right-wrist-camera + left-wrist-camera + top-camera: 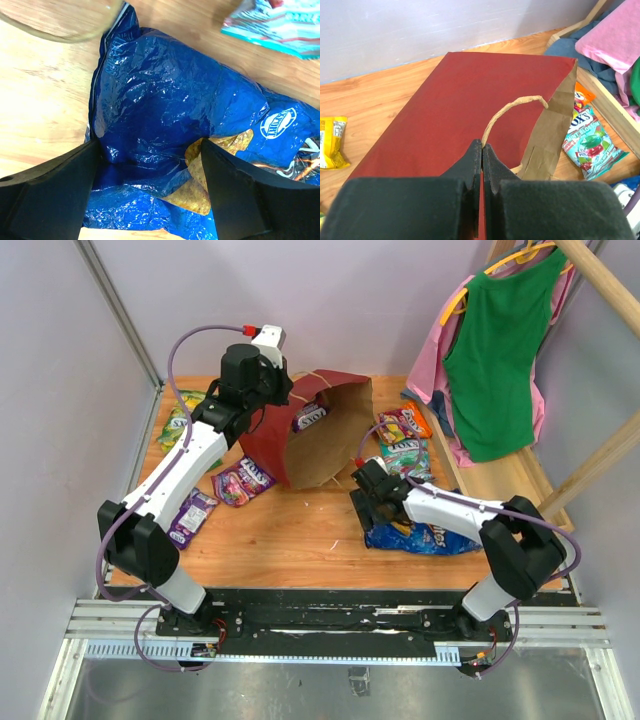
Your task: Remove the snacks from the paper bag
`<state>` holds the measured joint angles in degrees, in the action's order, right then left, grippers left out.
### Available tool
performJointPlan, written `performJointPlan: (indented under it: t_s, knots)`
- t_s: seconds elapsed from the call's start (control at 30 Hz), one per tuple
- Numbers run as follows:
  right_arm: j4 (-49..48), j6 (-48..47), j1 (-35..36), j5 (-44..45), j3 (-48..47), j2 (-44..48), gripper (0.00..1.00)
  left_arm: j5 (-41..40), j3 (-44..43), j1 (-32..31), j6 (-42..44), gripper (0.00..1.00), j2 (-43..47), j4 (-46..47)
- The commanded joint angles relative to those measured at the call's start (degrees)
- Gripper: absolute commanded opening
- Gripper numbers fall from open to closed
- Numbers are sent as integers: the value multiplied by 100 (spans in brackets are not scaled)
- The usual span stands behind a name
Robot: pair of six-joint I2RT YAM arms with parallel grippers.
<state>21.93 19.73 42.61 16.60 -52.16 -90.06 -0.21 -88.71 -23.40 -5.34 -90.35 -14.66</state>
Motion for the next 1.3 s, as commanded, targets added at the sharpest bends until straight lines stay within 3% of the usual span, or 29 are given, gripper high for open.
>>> performJointPlan:
  t_s: [0.0, 0.23, 0.5, 0.77, 0.93, 1.03, 1.13, 1.27]
  knots:
    - [1293, -77, -182, 498, 60, -173, 81, 4, -24, 37, 17, 0, 1, 6]
    - [1418, -282, -358, 467, -74, -151, 82, 41, 2, 34, -11, 0, 46, -2]
    - [1137, -953, -281, -843, -268, -255, 86, 22, 20, 46, -7, 0, 82, -11]
    - [645, -1324, 201, -899, -1010, 323, 100, 27, -41, 70, -4, 1, 49, -20]
    - [-362, -1316, 121, -924, -1230, 1006, 99, 93, -42, 81, -2, 0, 39, -41]
    - [-304, -1229, 70, -466, -1328, 1017, 99, 58, 28, 83, 30, 0, 87, -64]
    - [-79, -867, -434, -244, -1096, 1210, 98, 24, 109, 113, 55, 1, 150, -64]
    - [-55, 72, -2250, -1061, -278, 1994, 99, 100, 207, 132, 67, 1, 216, -2]
